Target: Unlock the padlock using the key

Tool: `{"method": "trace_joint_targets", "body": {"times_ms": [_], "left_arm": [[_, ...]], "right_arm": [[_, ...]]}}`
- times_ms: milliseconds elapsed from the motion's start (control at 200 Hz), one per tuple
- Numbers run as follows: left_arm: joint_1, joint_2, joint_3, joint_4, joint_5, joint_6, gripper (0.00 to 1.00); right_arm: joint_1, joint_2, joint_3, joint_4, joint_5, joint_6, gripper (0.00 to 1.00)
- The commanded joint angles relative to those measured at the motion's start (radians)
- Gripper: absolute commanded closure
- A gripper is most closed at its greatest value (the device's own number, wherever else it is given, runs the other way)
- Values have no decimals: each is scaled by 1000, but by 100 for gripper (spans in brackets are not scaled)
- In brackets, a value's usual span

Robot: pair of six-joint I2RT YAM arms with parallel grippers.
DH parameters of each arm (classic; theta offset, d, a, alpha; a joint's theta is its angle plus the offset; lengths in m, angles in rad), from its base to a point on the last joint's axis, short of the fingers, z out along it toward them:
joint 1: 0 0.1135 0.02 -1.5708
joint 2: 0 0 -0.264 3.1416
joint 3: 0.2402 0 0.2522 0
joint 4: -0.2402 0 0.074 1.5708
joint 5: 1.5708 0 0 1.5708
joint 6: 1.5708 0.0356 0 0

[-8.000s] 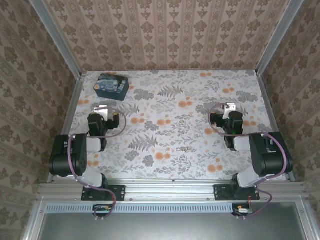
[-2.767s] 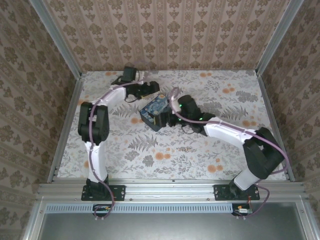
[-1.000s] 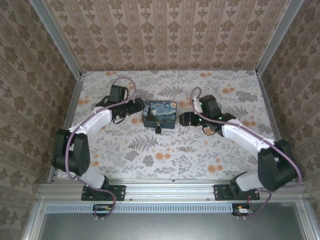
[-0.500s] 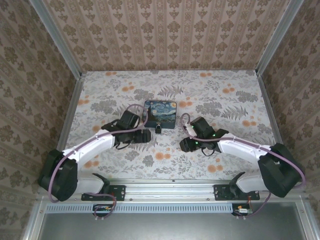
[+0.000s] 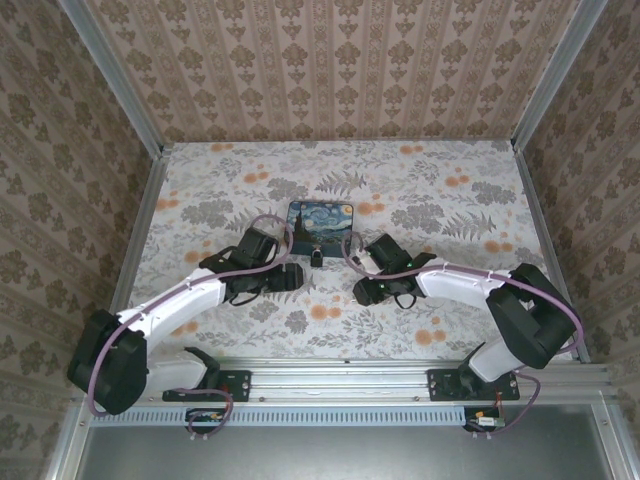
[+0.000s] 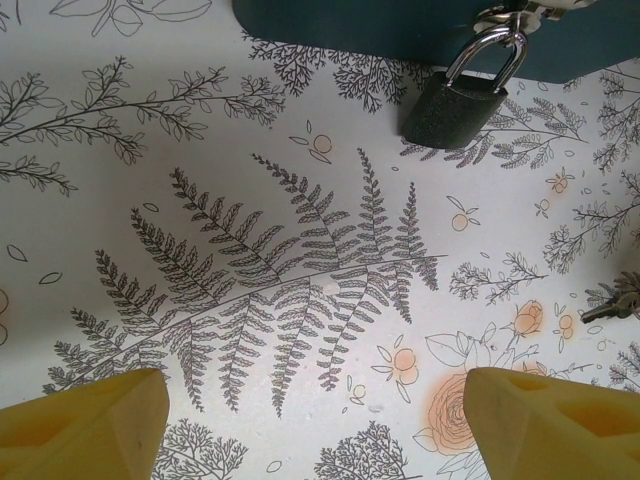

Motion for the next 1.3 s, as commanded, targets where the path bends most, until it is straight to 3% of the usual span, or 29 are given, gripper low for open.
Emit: {"method": "trace_joint_targets", "body": {"times_ms": [0, 510, 950, 1170, 1295], "left_arm": [[-3, -9, 12, 9, 16, -2, 14], [0, -23, 34, -6, 12, 33, 14], [5, -84, 34, -47, -4, 46, 14], [5, -93, 28, -45, 3, 49, 14], [2, -79, 26, -24, 25, 40, 14]], "right_arm": [[15, 18, 22, -31, 23, -22, 58], [92, 28, 7, -82, 102, 53, 60], [127, 63, 16, -111, 242, 158, 70], [133, 101, 18, -97, 267, 211, 88], [134, 105, 23, -68, 259, 220, 89]]}}
